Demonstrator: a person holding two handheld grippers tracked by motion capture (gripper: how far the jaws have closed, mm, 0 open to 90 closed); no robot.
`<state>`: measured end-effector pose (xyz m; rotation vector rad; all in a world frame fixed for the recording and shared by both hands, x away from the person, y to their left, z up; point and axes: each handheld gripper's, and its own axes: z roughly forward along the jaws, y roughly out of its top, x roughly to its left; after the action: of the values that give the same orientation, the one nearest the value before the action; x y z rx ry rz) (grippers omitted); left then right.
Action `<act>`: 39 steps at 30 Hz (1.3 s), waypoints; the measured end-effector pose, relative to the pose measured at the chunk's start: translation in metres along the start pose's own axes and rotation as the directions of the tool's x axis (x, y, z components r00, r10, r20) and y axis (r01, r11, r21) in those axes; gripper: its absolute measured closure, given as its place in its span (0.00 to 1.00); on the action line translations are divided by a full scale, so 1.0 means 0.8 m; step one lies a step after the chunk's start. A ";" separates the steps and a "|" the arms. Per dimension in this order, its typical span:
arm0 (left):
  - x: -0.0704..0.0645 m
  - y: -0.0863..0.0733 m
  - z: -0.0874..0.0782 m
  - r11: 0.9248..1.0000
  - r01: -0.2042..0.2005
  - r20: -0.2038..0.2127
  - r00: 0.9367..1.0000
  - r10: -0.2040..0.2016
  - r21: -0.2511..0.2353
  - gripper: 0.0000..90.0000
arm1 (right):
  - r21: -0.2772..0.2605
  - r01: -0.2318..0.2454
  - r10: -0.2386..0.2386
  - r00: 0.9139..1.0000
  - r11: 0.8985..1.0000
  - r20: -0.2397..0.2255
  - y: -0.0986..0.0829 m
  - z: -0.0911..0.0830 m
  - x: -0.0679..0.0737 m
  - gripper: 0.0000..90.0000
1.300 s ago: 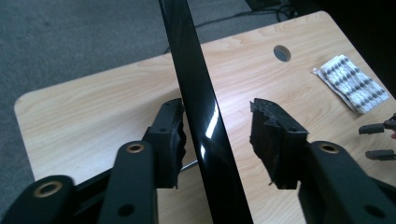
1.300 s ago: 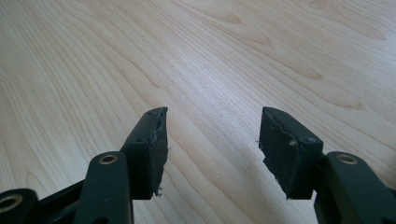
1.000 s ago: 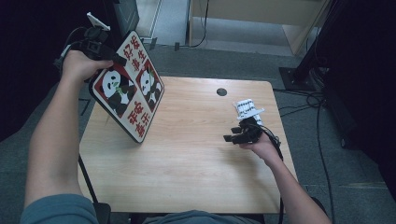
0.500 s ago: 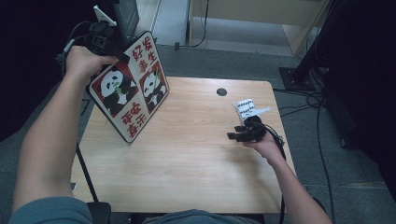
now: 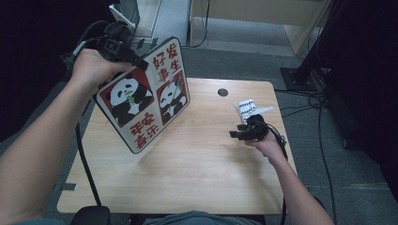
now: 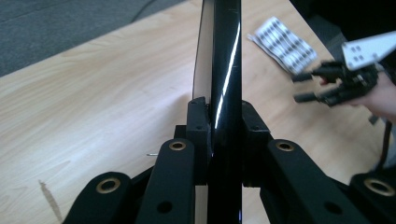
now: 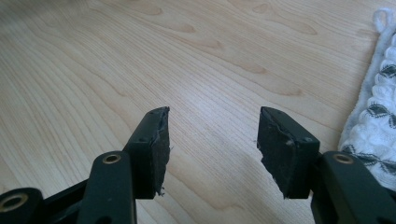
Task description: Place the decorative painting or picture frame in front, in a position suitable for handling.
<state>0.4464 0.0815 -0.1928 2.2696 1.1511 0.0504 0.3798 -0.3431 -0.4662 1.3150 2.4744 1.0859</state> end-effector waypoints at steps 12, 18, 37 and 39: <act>-0.054 0.000 0.034 0.999 -0.032 0.094 0.995 0.030 0.025 0.88 | -0.002 -0.002 0.002 1.000 1.000 0.024 -0.001 -0.001 -0.002 0.50; -0.081 -0.001 0.054 0.996 -0.082 0.088 0.993 0.078 0.042 0.88 | -0.002 -0.007 0.007 1.000 1.000 0.031 -0.002 -0.002 -0.004 0.50; -0.094 -0.001 0.091 0.998 -0.042 0.155 0.987 0.033 0.056 0.87 | 0.013 -0.009 0.009 0.999 1.000 0.033 -0.004 0.001 -0.009 0.50; -0.092 -0.002 0.091 0.998 -0.040 0.151 0.988 0.031 0.055 0.87 | 0.017 -0.013 0.013 0.999 1.000 0.034 -0.005 0.001 -0.009 0.50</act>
<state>0.4200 -0.0083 -0.2371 2.3015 1.0459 -0.1403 0.3817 -0.3494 -0.4703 1.3447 2.4601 1.0384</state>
